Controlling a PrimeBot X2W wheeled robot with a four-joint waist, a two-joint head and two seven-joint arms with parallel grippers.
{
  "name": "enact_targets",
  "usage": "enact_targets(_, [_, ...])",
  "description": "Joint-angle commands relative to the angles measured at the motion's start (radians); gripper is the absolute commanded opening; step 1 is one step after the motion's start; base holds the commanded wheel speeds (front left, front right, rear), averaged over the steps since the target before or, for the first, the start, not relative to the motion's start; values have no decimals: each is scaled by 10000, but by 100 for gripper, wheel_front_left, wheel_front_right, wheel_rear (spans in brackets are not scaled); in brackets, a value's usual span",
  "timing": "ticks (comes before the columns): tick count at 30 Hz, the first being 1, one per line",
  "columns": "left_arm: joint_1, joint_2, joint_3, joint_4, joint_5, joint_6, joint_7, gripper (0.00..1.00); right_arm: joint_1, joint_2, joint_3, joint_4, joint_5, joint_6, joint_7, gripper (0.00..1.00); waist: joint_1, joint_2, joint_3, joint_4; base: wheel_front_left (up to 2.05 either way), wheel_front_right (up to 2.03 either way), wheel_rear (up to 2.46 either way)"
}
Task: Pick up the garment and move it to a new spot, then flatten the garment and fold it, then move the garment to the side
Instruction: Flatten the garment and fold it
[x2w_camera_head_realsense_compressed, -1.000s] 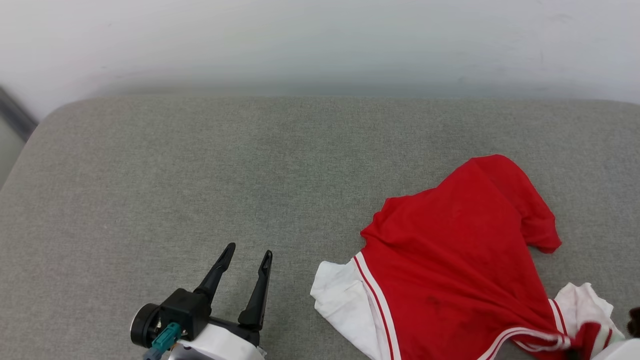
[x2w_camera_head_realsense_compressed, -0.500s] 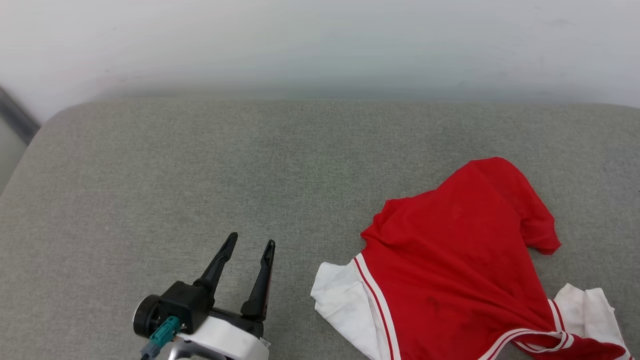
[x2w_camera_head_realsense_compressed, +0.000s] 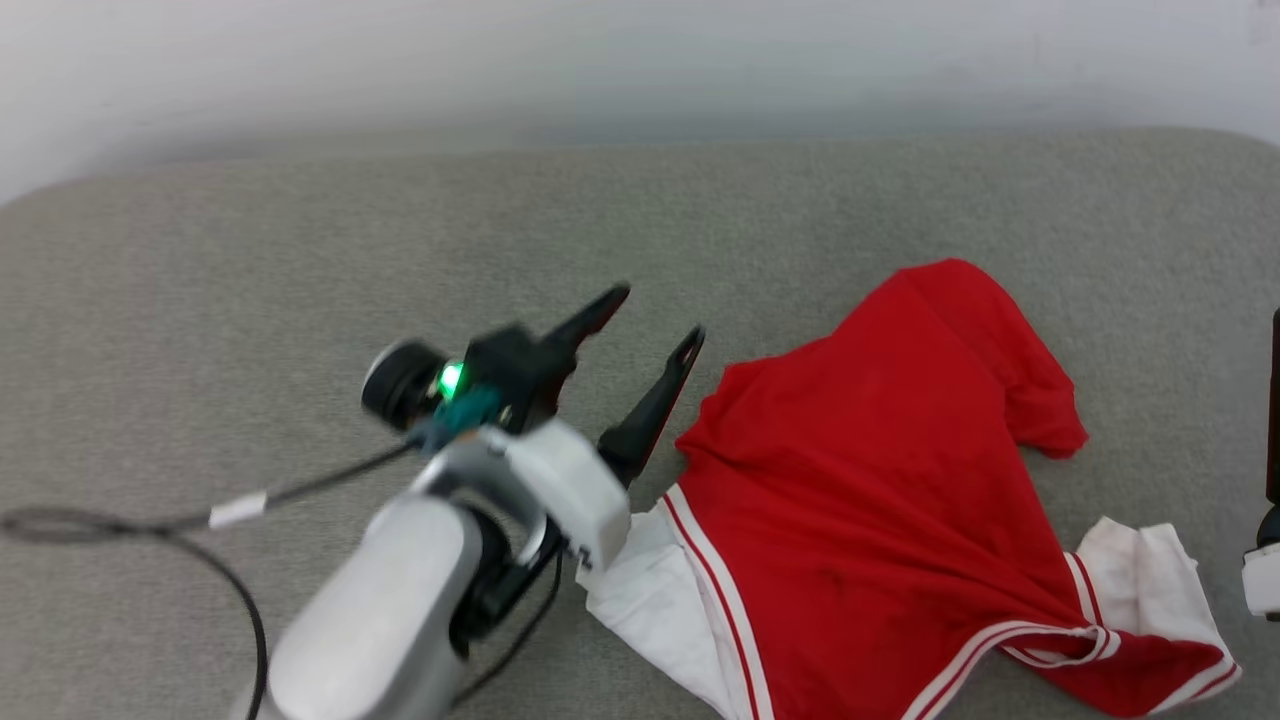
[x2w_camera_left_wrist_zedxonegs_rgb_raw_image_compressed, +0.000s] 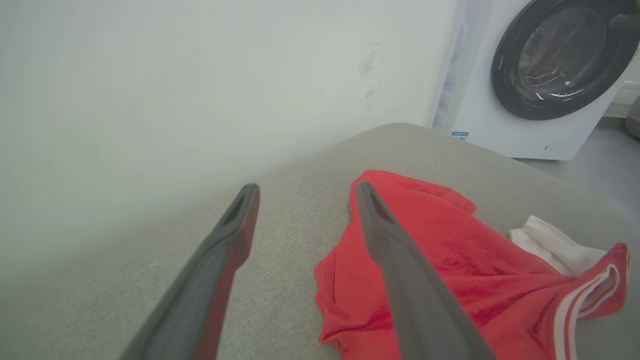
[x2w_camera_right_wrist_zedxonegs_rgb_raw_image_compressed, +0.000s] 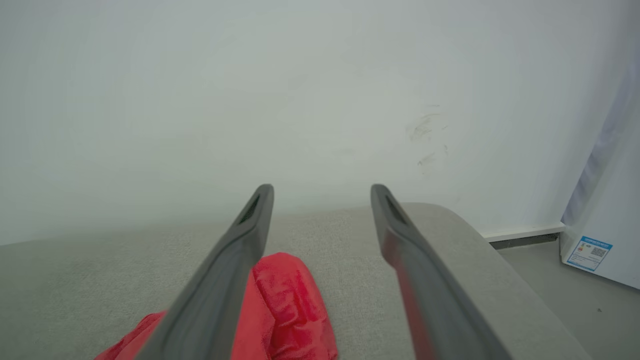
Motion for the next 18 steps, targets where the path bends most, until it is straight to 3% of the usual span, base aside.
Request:
enact_targets(1, [-783, 190, -437, 38, -409, 3, 643, 100, -204, 64, 24, 63, -98, -7, -139, 100, 0, -1, 424, -413, 0, 0, 0])
enact_targets(9, [-4466, 1407, -3007, 495, -3575, 5, 5368, 100, -366, 128, 582, 450, -242, -7, -404, 100, 0, -1, 1261, -1511, 0, 0, 0])
enact_targets(13, [-5428, 1904, -3768, 978, -4724, 5, 6852, 100, -447, 139, 853, 672, -283, -7, -559, 100, 0, -1, 1646, -2069, 0, 0, 0])
enact_targets(18, [-6217, 2232, -4377, 1715, -5318, 4, 7866, 100, -417, 143, 1074, 978, -34, -7, -864, 100, 0, -1, 2115, -2603, 0, 0, 0])
